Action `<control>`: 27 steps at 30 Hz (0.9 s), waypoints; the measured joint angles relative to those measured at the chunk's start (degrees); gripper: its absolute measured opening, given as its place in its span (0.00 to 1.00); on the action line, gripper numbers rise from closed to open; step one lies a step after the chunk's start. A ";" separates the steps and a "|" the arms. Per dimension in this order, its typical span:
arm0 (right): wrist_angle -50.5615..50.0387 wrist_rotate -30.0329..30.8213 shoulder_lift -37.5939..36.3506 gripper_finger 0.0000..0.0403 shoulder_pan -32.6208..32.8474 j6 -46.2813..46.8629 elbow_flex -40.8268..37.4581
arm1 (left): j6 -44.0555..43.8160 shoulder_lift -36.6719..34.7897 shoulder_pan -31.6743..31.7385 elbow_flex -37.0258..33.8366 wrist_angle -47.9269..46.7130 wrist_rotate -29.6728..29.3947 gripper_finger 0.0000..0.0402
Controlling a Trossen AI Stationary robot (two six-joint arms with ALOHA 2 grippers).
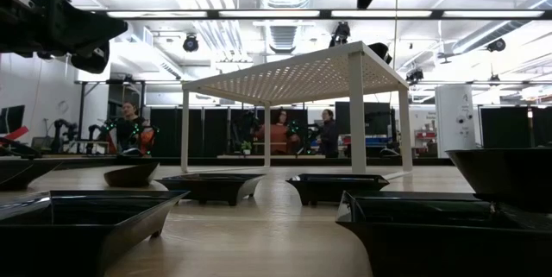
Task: Pick & Place Mini shaped plates
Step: Stack the distorted square plate on top of the other distorted square plates on the shelf
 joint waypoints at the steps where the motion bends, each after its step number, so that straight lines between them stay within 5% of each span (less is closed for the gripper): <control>1: 0.25 -0.56 0.00 0.24 0.91 -0.21 -0.01 | 0.01 0.00 0.00 0.00 -0.01 -0.01 0.00; 12: 11.51 -6.37 0.02 0.20 13.48 -6.64 -1.45 | 0.00 0.00 -0.02 0.00 0.00 0.00 0.00; 27: 12.42 -11.86 0.09 0.22 26.86 13.86 -9.26 | 0.01 0.00 -0.02 0.00 0.00 0.01 0.00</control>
